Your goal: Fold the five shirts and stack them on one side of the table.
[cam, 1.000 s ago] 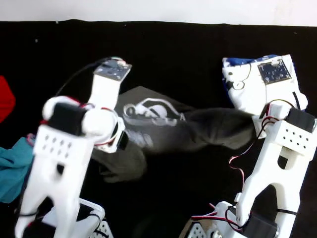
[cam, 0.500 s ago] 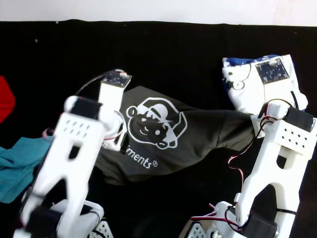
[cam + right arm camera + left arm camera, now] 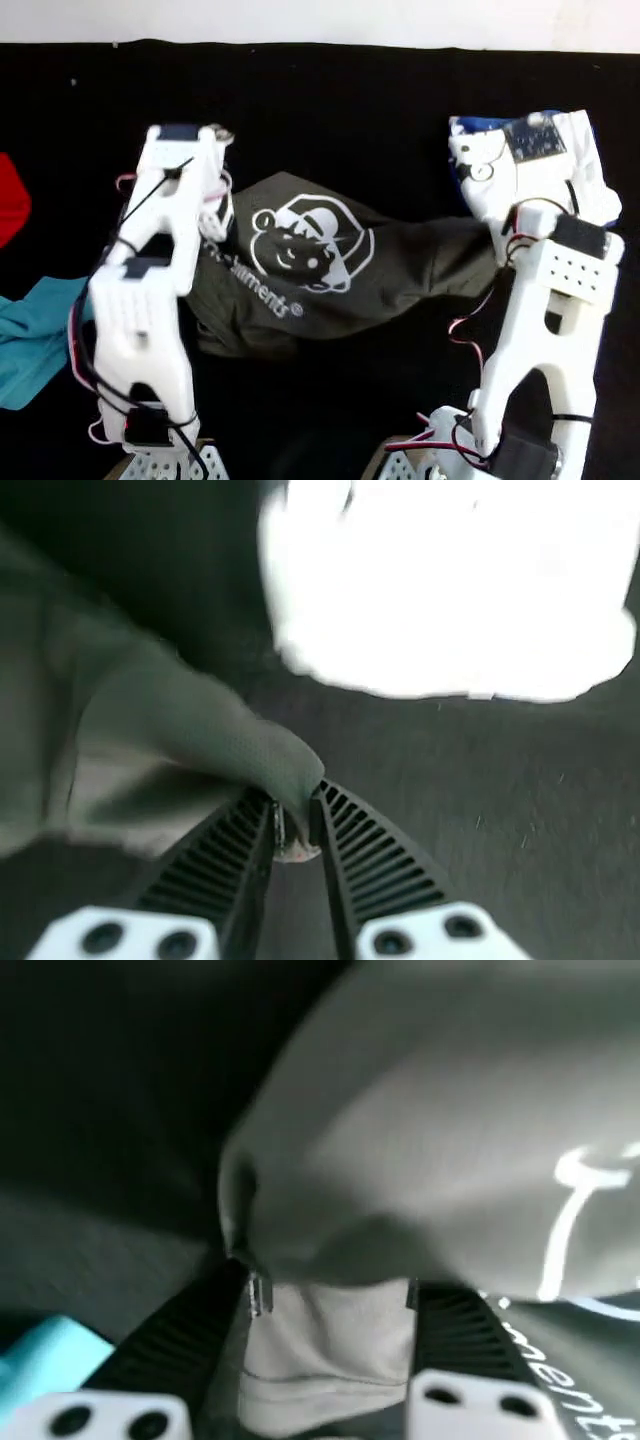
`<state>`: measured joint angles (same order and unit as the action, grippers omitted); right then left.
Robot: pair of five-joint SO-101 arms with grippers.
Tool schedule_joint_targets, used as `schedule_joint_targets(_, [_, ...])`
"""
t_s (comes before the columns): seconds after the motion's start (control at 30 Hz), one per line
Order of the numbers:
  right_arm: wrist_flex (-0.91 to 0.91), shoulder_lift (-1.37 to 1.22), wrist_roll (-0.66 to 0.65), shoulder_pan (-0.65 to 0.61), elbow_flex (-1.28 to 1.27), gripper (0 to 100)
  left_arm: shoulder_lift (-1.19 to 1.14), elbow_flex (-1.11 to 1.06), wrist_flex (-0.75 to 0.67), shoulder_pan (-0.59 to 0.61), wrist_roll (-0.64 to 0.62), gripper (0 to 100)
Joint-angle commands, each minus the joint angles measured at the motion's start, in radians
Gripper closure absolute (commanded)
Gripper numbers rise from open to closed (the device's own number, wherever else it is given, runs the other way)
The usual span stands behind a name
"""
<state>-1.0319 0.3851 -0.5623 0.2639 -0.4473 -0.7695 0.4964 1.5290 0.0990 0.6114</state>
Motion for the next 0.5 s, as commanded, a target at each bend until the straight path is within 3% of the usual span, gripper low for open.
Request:
schedule_joint_targets(0.0, [0.108,-0.031,0.087,-0.030,0.030,99.3,-0.236,0.530,0.064,0.019,0.005,78])
schedule_joint_targets(0.2, [0.116,-0.170,0.157,-0.018,0.182,99.3,-0.495,1.153,0.114,0.018,-0.163,78])
schedule_joint_targets(0.47, [0.116,-0.246,0.209,0.005,0.315,99.3,-0.421,1.156,0.241,-0.007,-0.209,78])
